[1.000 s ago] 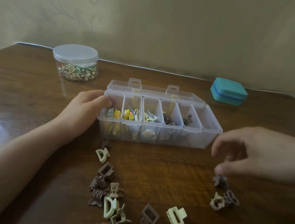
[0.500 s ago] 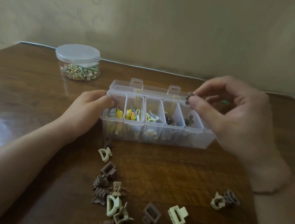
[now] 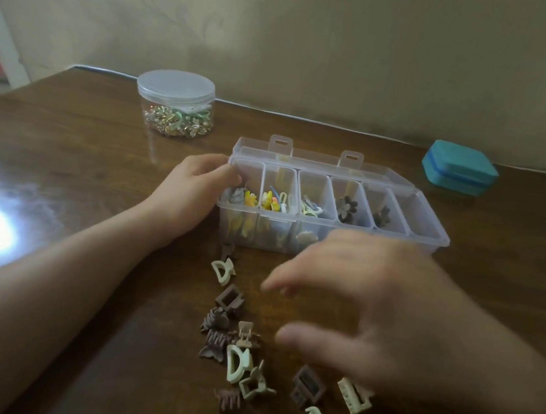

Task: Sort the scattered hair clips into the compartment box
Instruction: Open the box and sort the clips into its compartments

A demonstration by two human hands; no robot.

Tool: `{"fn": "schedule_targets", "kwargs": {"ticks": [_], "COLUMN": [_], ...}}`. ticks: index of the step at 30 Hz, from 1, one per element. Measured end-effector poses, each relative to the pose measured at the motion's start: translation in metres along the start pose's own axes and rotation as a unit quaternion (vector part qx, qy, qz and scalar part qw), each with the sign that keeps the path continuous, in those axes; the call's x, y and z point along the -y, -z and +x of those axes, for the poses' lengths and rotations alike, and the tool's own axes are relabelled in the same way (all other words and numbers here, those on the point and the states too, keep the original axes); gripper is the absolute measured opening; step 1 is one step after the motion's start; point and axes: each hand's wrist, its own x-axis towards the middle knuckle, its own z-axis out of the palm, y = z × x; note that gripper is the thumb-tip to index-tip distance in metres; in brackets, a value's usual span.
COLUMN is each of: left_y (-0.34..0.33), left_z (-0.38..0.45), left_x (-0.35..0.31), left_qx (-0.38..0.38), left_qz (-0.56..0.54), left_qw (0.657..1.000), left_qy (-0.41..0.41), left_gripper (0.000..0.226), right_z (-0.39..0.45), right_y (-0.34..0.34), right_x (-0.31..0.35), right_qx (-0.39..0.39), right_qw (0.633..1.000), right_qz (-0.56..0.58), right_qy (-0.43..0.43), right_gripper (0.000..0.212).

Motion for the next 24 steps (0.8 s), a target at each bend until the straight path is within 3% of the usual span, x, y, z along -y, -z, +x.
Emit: {"fn": "schedule_targets", "kwargs": {"ticks": [2, 6, 12, 16, 19, 21, 23, 24], "left_y": [0.000, 0.000, 0.000, -0.001, 0.001, 0.001, 0.000, -0.001], "left_z": [0.001, 0.002, 0.004, 0.003, 0.002, 0.002, 0.002, 0.002], "left_x": [0.000, 0.001, 0.002, 0.001, 0.001, 0.001, 0.001, 0.001], "left_qx": [-0.001, -0.002, -0.002, 0.001, 0.017, 0.014, 0.005, 0.004], "left_qz": [0.002, 0.013, 0.013, 0.009, 0.017, 0.016, 0.015, 0.015], "left_qw": [1.000, 1.000, 1.000, 1.000, 1.000, 1.000, 1.000, 1.000], "left_qy": [-0.001, 0.005, 0.001, 0.003, 0.010, 0.012, 0.010, 0.011], "left_gripper": [0.023, 0.031, 0.036, 0.037, 0.041, 0.042, 0.041, 0.041], "right_z": [0.004, 0.005, 0.003, -0.003, -0.015, -0.022, -0.027, -0.028], "right_y": [-0.012, -0.021, -0.021, 0.004, 0.028, 0.038, 0.042, 0.041], "right_x": [0.011, 0.017, 0.012, -0.006, -0.037, -0.057, -0.074, -0.082], "right_qx": [0.046, 0.088, 0.116, 0.031, -0.148, -0.280, -0.319, -0.288], "right_qw": [0.995, 0.986, 0.982, 0.999, 0.985, 0.948, 0.922, 0.924], "right_qz": [-0.062, -0.066, -0.076, 0.003, 0.063, 0.057, 0.031, 0.015], "right_qy": [0.060, 0.122, 0.127, 0.033, -0.056, -0.142, -0.220, -0.250], "right_gripper": [0.041, 0.032, 0.028, 0.030, 0.019, 0.014, 0.011, 0.010]}}
